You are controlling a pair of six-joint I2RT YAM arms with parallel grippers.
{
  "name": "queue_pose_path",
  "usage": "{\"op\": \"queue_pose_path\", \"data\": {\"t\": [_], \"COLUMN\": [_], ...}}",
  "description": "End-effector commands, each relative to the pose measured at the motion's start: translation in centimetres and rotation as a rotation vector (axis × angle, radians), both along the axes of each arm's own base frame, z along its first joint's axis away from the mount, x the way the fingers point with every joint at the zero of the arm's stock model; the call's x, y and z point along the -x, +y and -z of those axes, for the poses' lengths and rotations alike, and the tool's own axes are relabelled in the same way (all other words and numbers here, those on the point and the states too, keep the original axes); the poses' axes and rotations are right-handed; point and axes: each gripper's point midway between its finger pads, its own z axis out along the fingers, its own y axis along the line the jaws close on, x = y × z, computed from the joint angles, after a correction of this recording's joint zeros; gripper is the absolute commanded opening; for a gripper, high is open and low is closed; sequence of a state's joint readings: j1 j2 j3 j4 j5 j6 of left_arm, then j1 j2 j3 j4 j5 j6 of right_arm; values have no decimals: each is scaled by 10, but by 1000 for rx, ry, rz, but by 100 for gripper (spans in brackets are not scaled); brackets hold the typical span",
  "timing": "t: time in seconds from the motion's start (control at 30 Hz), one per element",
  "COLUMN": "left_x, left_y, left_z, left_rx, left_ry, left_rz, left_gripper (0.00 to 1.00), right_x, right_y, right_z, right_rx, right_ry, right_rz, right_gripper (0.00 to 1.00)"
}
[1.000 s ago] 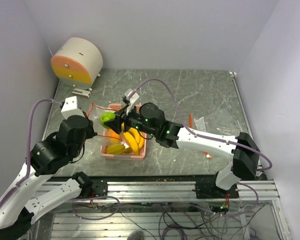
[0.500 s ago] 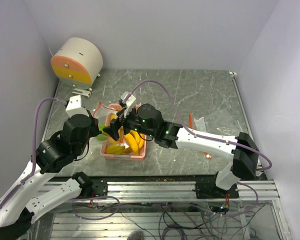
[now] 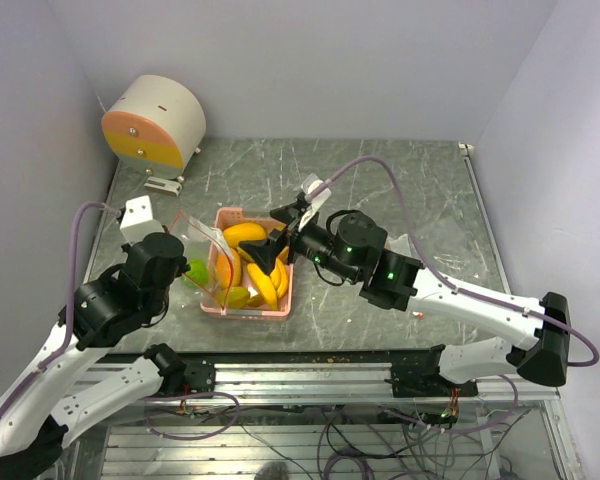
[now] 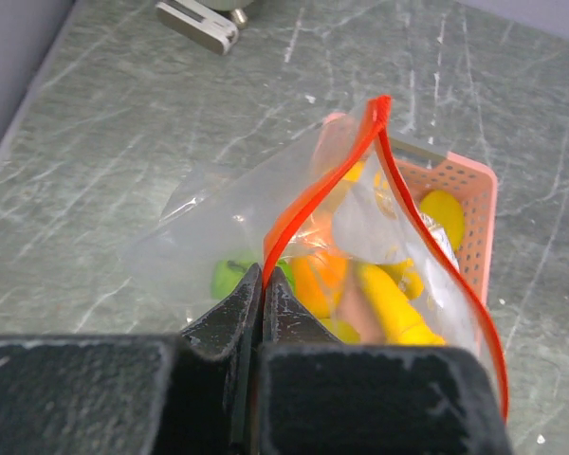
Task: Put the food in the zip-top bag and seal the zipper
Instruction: Move the bin to the center of the board.
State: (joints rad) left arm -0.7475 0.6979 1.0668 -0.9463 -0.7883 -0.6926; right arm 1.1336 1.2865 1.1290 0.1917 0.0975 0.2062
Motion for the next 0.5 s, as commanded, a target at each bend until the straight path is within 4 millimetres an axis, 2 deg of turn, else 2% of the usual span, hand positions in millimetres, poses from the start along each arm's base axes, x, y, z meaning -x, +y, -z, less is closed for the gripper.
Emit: {"op": "queue_pose_path", "data": {"t": [0.0,0.1,0.23,0.37,0.47], "left_x": [12,19,27,35,36], "left_y": [33,44,58,70,71], "left_z": [-23,-31,-36,-38,-38], "left_rx": [-23,-23,-21,-26,-18], "left_ry": [-57,-77,-101,-115,-122], "left_rz": [-109,-133,-164,-198,-198], "left_gripper": [7,7,7,7,7], "right_x": [-26,-33,-32,-25,-24], "right_y": [-19,-18,-15,-7,-1], "right_z": [46,82,137,172,196], "right_rx": [130,245,392,487,553], "right_ry": [87,160,248,305,335], "right_rz": [169,205,212,169,155], "right_gripper": [99,98,91,88,86]}}
